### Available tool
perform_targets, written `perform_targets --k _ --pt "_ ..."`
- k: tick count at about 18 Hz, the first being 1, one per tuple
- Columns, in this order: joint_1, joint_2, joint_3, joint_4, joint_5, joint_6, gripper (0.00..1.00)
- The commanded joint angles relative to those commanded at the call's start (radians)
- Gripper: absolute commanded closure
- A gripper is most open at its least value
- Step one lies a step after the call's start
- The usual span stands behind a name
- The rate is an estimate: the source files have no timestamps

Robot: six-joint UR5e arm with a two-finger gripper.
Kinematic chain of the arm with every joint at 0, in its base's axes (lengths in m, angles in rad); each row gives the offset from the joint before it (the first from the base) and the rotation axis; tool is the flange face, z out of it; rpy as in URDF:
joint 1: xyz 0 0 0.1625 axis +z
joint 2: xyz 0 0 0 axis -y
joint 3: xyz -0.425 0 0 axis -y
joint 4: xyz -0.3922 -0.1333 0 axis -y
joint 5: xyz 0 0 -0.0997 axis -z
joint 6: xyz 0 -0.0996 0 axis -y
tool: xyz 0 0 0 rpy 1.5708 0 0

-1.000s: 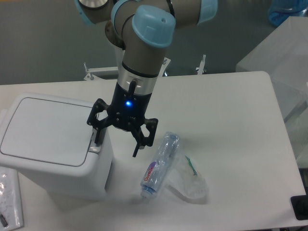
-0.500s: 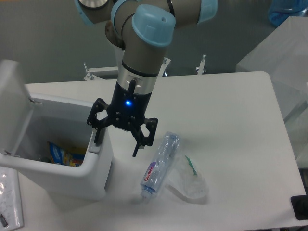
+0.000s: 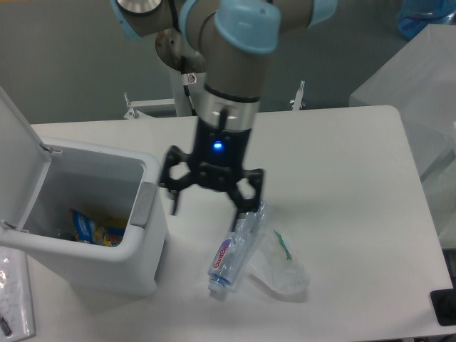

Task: Open the trash can
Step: 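Lift the gripper up and away from the open trash can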

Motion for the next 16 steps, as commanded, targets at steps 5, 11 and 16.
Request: perform_targets --k 5,11,16 --pt "0.101 -0.060 -0.020 0.002 0.005 0.166 0.00" --pt "0.143 -0.129 -0.035 -0.029 0.156 0.434 0.00" --pt "0.138 -0.146 -0.057 -0.089 0.241 0.548 0.00"
